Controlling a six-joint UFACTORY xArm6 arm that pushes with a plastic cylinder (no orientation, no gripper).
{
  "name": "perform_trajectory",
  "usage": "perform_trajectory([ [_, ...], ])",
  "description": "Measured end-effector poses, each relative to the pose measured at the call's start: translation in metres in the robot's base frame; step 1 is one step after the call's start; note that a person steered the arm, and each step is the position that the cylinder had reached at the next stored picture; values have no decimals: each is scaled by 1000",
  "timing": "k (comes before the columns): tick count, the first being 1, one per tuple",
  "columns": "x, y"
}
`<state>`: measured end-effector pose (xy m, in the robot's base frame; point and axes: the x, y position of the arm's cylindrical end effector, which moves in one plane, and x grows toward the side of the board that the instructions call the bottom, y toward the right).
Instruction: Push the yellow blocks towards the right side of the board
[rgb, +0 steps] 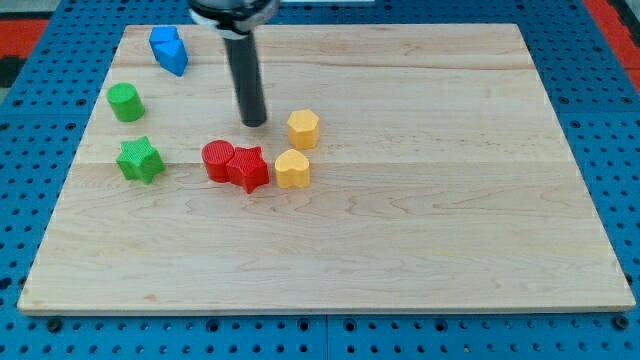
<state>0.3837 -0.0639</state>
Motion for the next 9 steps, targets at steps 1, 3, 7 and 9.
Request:
perform_trajectory([
  [1,14,61],
  [3,95,132],
  [7,53,23],
  [9,20,-19],
])
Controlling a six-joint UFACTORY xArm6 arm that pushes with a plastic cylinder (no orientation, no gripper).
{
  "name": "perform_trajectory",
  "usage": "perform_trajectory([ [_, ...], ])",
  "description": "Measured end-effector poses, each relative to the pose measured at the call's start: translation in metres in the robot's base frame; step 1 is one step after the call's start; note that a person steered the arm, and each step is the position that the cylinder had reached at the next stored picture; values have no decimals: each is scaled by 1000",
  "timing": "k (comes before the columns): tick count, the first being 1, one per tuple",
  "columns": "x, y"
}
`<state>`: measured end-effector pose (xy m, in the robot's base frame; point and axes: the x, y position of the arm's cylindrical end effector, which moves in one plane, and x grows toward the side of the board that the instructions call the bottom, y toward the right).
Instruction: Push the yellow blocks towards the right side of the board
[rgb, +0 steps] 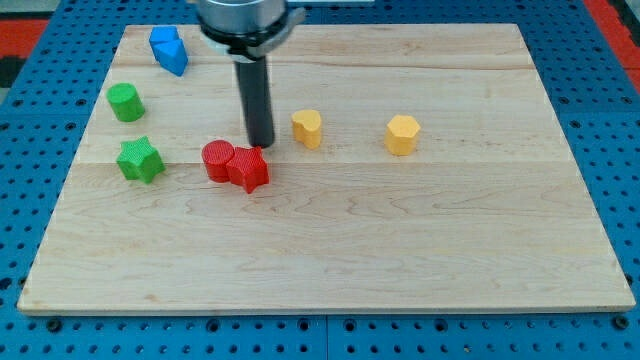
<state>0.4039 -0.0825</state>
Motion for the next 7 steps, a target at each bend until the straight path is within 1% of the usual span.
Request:
perform_trajectory([
  [1,-27,33],
  [2,-17,66],
  [4,1,55],
  [5,1,97],
  [6,1,89],
  [7,0,0],
])
